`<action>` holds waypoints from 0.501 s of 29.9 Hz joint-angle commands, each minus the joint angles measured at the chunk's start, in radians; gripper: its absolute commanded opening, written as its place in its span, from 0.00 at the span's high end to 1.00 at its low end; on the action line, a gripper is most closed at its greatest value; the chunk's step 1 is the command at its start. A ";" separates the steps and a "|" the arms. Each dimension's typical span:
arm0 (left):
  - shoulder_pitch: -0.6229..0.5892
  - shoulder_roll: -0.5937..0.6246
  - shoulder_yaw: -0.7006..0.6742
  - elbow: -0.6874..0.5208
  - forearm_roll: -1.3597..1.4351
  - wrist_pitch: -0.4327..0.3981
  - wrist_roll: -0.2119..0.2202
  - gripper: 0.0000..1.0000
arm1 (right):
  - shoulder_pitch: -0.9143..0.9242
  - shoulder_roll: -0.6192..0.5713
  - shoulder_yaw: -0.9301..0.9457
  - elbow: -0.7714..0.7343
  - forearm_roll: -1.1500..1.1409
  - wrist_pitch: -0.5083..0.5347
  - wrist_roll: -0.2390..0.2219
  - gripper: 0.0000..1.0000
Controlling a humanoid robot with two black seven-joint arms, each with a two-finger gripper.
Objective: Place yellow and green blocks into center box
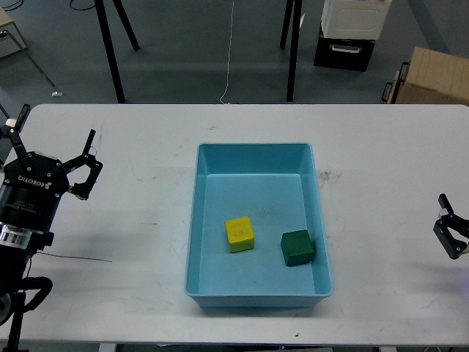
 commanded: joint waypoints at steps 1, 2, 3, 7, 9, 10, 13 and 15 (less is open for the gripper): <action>0.126 -0.002 0.000 -0.053 -0.058 0.000 -0.053 0.01 | -0.033 0.001 -0.002 0.032 -0.001 0.003 0.000 0.00; 0.167 -0.002 0.008 -0.067 -0.072 0.000 -0.064 0.01 | -0.043 0.001 0.002 0.040 -0.001 0.005 -0.001 0.00; 0.207 -0.002 0.011 -0.084 -0.092 0.000 -0.077 0.00 | -0.044 0.002 0.007 0.043 -0.001 0.005 0.000 0.00; 0.274 -0.002 0.035 -0.101 -0.187 0.000 -0.114 0.00 | -0.075 0.025 0.012 0.046 -0.001 0.005 0.002 0.00; 0.275 -0.002 0.048 -0.095 -0.224 0.000 -0.113 0.00 | -0.095 0.060 0.007 0.049 -0.001 0.005 0.002 0.00; 0.280 -0.002 0.049 -0.093 -0.238 0.000 -0.108 0.00 | -0.104 0.077 0.006 0.057 -0.003 0.005 0.002 0.00; 0.292 -0.002 0.068 -0.092 -0.242 0.000 -0.104 0.00 | -0.122 0.096 0.013 0.068 -0.024 0.005 0.002 0.00; 0.289 -0.002 0.098 -0.087 -0.241 0.000 -0.104 0.00 | -0.126 0.096 0.021 0.068 -0.024 0.006 0.003 0.00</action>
